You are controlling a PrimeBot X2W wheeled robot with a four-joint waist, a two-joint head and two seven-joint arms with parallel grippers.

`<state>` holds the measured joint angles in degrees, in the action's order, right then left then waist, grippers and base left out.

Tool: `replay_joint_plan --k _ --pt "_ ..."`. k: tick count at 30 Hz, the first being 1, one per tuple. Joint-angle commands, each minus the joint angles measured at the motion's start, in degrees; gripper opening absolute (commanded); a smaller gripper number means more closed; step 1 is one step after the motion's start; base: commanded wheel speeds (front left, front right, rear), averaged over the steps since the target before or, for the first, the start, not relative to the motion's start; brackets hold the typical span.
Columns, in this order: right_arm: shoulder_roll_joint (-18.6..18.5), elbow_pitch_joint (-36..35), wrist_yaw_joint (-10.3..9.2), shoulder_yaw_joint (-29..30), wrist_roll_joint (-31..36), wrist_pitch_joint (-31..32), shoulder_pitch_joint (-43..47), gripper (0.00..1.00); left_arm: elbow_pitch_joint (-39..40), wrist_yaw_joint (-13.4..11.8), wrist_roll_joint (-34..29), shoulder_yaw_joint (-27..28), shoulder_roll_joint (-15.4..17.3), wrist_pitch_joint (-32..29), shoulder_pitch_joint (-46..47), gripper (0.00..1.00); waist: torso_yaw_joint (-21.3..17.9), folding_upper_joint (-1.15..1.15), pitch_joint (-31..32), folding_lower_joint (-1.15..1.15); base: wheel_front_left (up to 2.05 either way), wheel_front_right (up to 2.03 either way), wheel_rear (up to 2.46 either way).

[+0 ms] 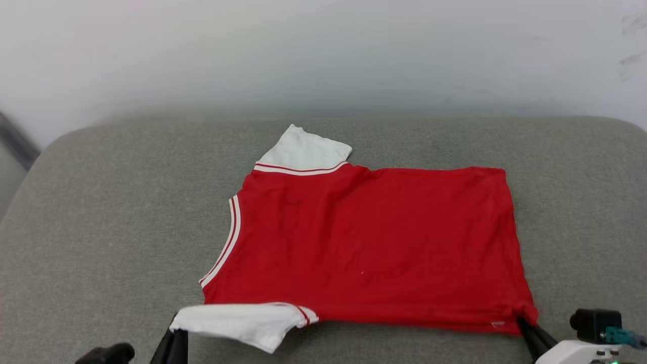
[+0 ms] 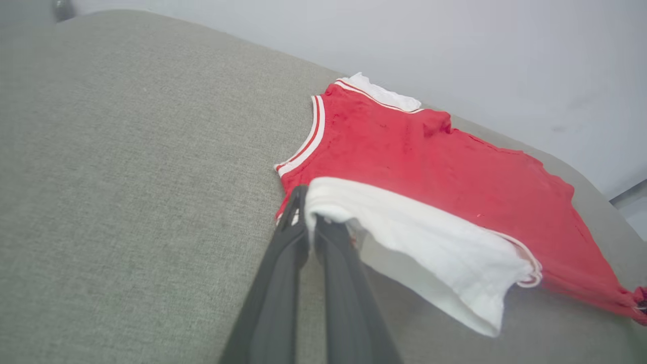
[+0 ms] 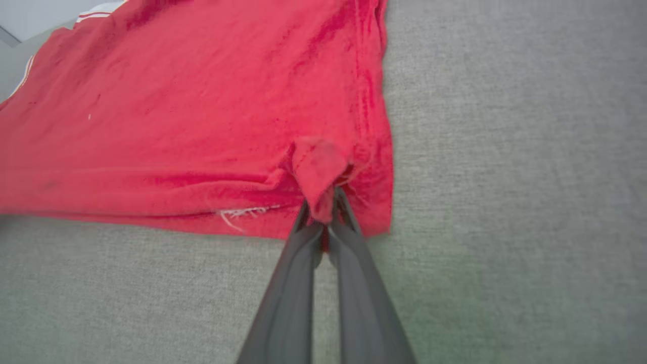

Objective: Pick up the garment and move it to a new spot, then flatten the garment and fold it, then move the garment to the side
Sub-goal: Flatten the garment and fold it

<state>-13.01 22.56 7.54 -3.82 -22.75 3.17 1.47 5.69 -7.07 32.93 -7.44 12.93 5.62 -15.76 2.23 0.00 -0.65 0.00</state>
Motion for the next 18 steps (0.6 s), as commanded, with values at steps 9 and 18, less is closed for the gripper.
replay_joint_plan --k 9,18 --pt "1.79 -6.51 -0.08 3.44 4.62 6.31 -7.06 0.00 -5.16 4.06 0.12 -2.04 0.49 -1.16 16.05 0.00 0.24 0.00 -6.07 0.00 0.00 0.00 0.00" --pt "1.12 -2.53 -0.08 1.63 5.54 8.42 -15.92 0.00 -20.82 8.82 0.53 -3.74 -0.76 1.23 30.33 0.00 -0.23 0.00 -12.10 0.00 0.00 0.00 0.00"
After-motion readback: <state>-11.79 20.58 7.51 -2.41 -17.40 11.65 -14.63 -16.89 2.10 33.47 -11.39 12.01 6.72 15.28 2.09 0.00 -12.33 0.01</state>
